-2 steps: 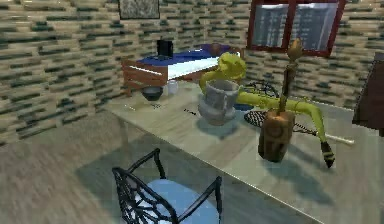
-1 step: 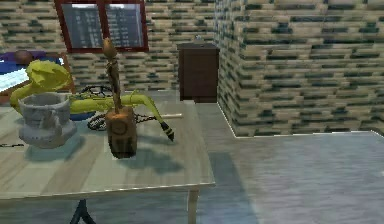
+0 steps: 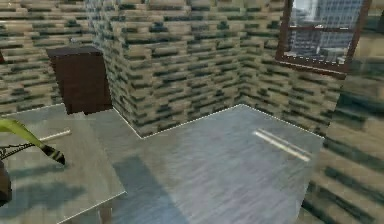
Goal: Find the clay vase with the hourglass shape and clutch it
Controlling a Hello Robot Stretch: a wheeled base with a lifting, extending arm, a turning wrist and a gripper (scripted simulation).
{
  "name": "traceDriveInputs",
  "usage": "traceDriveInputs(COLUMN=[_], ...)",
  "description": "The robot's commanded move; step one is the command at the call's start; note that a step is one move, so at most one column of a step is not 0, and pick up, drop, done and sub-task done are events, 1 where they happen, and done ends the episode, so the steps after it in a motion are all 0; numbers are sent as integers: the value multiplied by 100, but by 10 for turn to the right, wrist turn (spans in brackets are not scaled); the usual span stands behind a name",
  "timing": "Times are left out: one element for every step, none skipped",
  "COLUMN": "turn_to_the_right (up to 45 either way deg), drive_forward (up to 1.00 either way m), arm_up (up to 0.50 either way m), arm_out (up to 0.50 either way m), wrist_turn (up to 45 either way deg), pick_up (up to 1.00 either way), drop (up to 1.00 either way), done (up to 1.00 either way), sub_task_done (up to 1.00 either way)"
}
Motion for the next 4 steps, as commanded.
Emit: traceDriveInputs(turn_to_the_right=[0, -330, 0, -120], drive_forward=[70, 0, 100, 0], arm_up=[0, 0, 0, 0], arm_out=[0, 0, 0, 0], wrist_turn=[0, 0, 0, 0], pick_up=[0, 0, 0, 0], drop=[0, 0, 0, 0], done=[0, 0, 0, 0], sub_task_done=[0, 0, 0, 0])
